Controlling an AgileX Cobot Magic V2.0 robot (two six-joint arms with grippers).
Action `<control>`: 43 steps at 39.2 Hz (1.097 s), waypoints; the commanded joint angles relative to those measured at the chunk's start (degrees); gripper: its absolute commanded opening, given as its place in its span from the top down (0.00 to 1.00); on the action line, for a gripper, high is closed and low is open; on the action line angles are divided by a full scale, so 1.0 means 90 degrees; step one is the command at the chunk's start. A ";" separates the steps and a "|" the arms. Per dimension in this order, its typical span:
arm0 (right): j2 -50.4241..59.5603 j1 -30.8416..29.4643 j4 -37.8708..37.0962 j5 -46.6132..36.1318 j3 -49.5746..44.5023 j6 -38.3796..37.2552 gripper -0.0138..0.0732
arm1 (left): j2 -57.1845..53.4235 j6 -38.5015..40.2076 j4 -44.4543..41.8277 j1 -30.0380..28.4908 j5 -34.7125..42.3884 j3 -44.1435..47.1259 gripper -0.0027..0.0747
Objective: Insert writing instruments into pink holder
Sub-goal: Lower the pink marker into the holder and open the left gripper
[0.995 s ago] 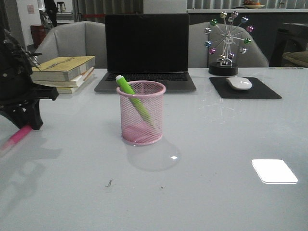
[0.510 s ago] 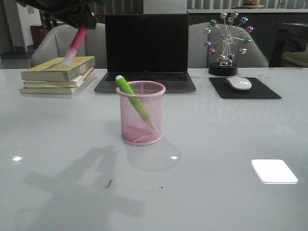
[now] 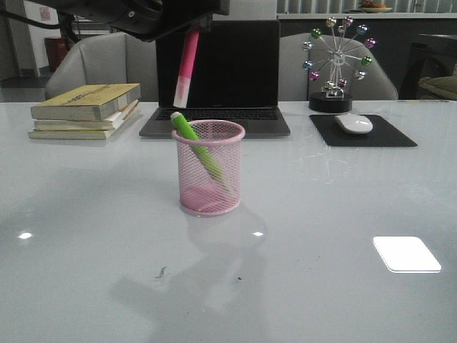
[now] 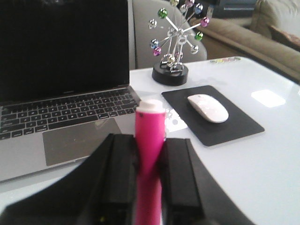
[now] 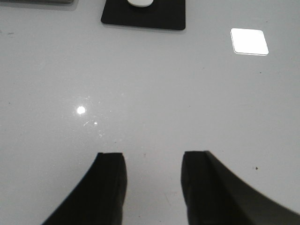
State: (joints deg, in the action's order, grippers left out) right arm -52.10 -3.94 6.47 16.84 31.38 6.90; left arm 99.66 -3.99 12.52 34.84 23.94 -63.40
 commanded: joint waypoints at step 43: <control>0.0086 -0.0039 -0.0047 -0.0434 0.0175 0.0068 0.38 | 0.0731 0.0739 -0.0746 0.0464 0.2730 0.0577 0.67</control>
State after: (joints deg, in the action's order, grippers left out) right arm -52.10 -3.94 6.47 16.84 31.38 6.90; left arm 109.17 2.05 5.50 38.66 44.21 -56.85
